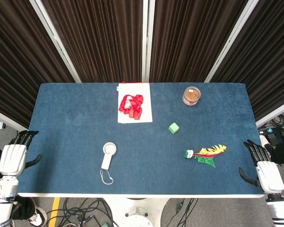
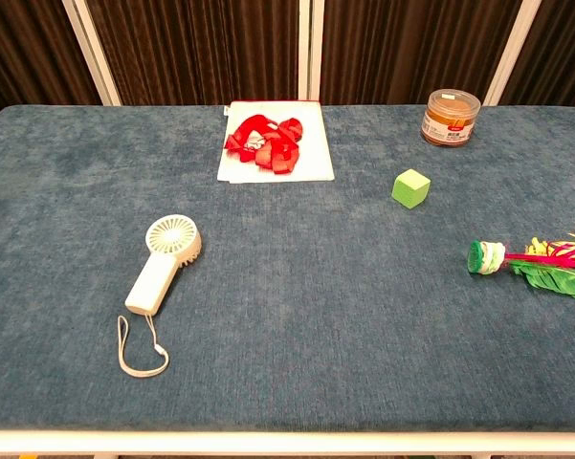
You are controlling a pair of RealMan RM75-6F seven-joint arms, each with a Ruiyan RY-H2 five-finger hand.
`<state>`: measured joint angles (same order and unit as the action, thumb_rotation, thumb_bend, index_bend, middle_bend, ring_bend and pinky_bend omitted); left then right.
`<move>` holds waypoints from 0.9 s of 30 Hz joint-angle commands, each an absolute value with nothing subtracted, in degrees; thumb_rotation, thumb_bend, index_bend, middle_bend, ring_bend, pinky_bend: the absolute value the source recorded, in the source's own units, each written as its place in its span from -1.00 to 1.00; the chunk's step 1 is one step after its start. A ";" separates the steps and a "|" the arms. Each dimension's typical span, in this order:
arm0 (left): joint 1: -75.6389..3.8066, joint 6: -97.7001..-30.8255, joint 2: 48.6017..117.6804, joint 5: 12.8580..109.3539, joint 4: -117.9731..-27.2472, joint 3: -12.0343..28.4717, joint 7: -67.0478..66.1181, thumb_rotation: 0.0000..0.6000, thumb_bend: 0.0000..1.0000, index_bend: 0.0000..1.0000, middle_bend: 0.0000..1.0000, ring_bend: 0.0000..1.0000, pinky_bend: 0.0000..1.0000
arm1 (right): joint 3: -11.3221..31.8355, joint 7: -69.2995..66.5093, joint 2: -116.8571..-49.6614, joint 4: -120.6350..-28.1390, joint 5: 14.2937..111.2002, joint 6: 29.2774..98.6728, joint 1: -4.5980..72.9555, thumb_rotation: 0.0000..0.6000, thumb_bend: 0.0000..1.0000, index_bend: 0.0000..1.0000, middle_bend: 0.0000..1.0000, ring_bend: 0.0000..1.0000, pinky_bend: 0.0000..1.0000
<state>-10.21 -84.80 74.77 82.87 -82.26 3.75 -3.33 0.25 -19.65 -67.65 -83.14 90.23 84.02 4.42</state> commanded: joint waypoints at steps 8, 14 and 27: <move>-10.19 -84.95 74.40 84.05 -83.53 3.82 -2.71 1.00 -0.62 -0.63 -0.60 -0.72 -0.31 | 0.50 -19.89 -67.15 -83.35 90.06 84.36 4.30 1.00 -0.39 -1.00 -1.00 -1.00 -1.00; -10.82 -87.30 74.20 90.08 -84.30 2.70 -0.06 1.00 -0.61 -0.64 -0.50 -0.59 -0.25 | 0.50 -20.58 -67.10 -83.43 90.07 84.11 4.46 1.00 -0.39 -1.00 -1.00 -1.00 -1.00; -15.84 -82.54 78.66 104.51 -82.77 -3.99 -4.85 1.00 -0.28 -0.59 0.69 0.52 0.43 | 0.16 -19.17 -66.28 -84.14 90.16 83.28 4.69 1.00 -0.39 -1.00 -1.00 -1.00 -1.00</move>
